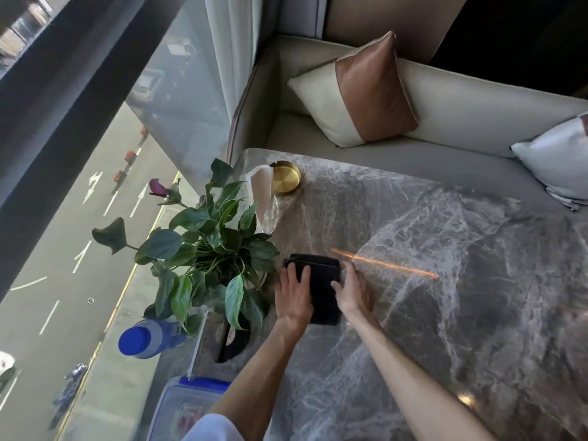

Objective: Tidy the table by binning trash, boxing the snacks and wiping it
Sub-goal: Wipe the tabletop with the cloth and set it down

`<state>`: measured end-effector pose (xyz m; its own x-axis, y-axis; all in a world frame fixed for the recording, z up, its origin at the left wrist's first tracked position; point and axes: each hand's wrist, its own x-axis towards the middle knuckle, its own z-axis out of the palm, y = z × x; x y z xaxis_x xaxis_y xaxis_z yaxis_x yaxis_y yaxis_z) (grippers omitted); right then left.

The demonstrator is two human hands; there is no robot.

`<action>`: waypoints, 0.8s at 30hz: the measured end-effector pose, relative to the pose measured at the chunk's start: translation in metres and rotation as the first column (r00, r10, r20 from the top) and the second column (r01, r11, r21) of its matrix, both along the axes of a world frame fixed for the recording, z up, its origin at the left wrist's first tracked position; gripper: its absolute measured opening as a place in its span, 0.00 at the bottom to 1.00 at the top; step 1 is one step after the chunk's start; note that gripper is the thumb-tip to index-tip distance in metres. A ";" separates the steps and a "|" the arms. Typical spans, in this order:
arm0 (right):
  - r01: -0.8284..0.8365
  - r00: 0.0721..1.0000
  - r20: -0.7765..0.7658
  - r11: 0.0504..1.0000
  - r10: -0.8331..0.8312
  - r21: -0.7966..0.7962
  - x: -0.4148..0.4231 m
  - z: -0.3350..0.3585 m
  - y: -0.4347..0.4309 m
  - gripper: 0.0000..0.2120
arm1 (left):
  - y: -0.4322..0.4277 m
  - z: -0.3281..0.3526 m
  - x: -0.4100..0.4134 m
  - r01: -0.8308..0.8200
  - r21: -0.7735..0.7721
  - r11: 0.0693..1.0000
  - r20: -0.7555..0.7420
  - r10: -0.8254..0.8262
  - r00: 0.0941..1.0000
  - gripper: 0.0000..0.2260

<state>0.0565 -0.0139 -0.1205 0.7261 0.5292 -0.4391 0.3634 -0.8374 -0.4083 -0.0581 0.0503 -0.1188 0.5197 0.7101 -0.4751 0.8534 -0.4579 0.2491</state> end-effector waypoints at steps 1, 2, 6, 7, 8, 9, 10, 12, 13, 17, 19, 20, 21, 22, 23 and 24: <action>-0.064 0.998 -0.001 0.998 0.064 -0.001 0.002 0.000 0.005 0.18 | 0.001 -0.004 0.000 0.036 -0.053 0.998 -0.018 -0.037 0.999 0.36; -0.119 0.993 0.010 0.993 0.119 -0.021 0.004 -0.001 0.009 0.17 | 0.003 -0.007 -0.001 0.061 -0.086 0.994 -0.040 -0.065 0.997 0.37; -0.166 0.970 0.162 0.981 0.182 -0.104 0.002 -0.002 0.018 0.18 | 0.002 -0.014 -0.010 0.088 -0.007 0.996 0.030 -0.087 0.996 0.41; -0.149 0.963 0.210 0.983 0.170 -0.111 -0.003 -0.001 0.019 0.19 | -0.001 -0.015 -0.012 0.101 0.044 0.994 0.071 -0.104 0.992 0.41; -0.144 0.948 0.270 0.984 0.168 -0.104 -0.008 -0.001 0.020 0.20 | -0.004 -0.015 -0.013 0.130 0.095 0.987 0.093 -0.138 0.986 0.40; -0.168 0.924 0.331 0.981 0.191 -0.098 -0.013 -0.002 0.019 0.19 | -0.006 -0.016 -0.015 0.151 0.133 0.979 0.102 -0.166 0.981 0.39; -0.226 0.895 0.371 0.969 0.248 -0.103 -0.017 -0.004 0.015 0.18 | -0.011 -0.018 -0.017 0.143 0.147 0.979 0.100 -0.159 0.982 0.38; -0.363 0.857 0.333 0.919 0.394 -0.151 -0.022 -0.010 0.005 0.17 | -0.017 -0.022 -0.022 0.132 0.092 0.987 0.035 -0.136 0.990 0.38; -0.408 0.852 0.282 0.897 0.441 -0.170 -0.022 -0.014 0.000 0.19 | -0.018 -0.024 -0.024 0.140 0.047 0.989 -0.016 -0.140 0.990 0.38; -0.501 0.848 0.103 0.851 0.519 -0.159 -0.017 -0.011 -0.011 0.31 | -0.018 -0.014 -0.028 0.144 -0.072 0.987 -0.091 -0.150 0.984 0.40; -0.553 0.825 0.048 0.821 0.564 -0.143 -0.012 -0.001 -0.023 0.39 | -0.027 -0.003 -0.026 0.175 -0.070 0.982 -0.111 -0.182 0.977 0.41; -0.565 0.819 0.043 0.816 0.573 -0.123 -0.009 0.003 -0.033 0.42 | -0.034 0.001 -0.024 0.183 -0.058 0.981 -0.121 -0.189 0.974 0.41; -0.579 0.810 0.054 0.810 0.585 -0.093 -0.006 0.014 -0.046 0.43 | -0.046 0.009 -0.022 0.182 -0.043 0.982 -0.118 -0.186 0.975 0.41; -0.582 0.807 0.074 0.810 0.586 -0.076 -0.003 0.019 -0.062 0.44 | -0.058 0.015 -0.020 0.179 -0.023 0.984 -0.125 -0.181 0.975 0.41; -0.579 0.807 0.095 0.812 0.583 -0.075 0.003 0.024 -0.081 0.45 | -0.072 0.022 -0.016 0.177 -0.007 0.984 -0.136 -0.176 0.975 0.41; -0.570 0.809 0.122 0.818 0.575 -0.075 0.013 0.026 -0.102 0.46 | -0.086 0.027 -0.012 0.175 0.011 0.985 -0.133 -0.172 0.976 0.41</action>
<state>0.0692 -0.1161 -0.0950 0.3483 0.8544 -0.3856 0.8298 -0.4724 -0.2973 -0.0703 -0.0362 -0.0913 0.5699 0.6257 -0.5326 0.7851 -0.6060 0.1282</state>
